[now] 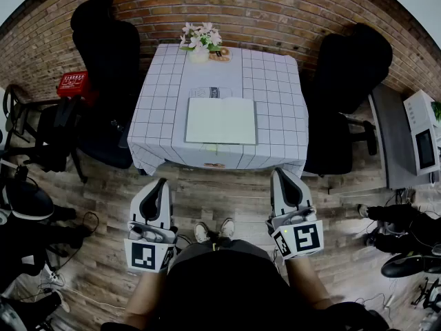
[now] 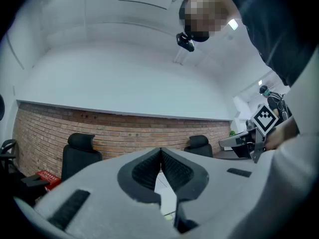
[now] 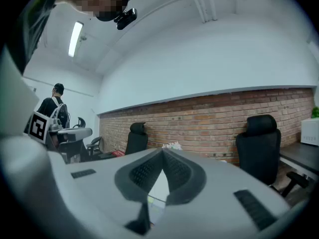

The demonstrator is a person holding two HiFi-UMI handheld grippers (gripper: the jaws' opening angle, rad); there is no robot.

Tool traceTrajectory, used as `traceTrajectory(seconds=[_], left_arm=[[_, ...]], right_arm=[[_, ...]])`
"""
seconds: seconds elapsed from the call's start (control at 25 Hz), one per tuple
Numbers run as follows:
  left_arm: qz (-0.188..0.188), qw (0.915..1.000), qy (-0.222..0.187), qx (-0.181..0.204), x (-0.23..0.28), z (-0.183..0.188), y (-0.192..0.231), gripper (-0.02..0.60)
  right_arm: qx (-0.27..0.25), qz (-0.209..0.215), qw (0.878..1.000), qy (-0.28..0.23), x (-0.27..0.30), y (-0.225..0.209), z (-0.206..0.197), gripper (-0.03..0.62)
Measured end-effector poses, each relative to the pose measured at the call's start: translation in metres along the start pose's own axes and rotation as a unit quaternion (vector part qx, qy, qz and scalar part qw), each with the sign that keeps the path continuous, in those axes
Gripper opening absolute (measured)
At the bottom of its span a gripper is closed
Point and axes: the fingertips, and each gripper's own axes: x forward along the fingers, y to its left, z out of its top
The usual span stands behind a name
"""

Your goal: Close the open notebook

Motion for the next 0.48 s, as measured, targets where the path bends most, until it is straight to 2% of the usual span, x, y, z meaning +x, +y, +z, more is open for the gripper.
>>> traceTrajectory(seconds=[0.32,0.48], left_arm=[[-0.002,1.0,0.003,0.0,0.005,-0.002,-0.006,0.025],[0.007,0.9999,0.009,0.001,0.006,-0.004,-0.01,0.025]], right_arm=[[0.006,0.006,1.0,0.003,0.001,-0.003,-0.005,0.012],[0.029,0.017,0.999,-0.002,-0.001,-0.012,-0.01,0.014]])
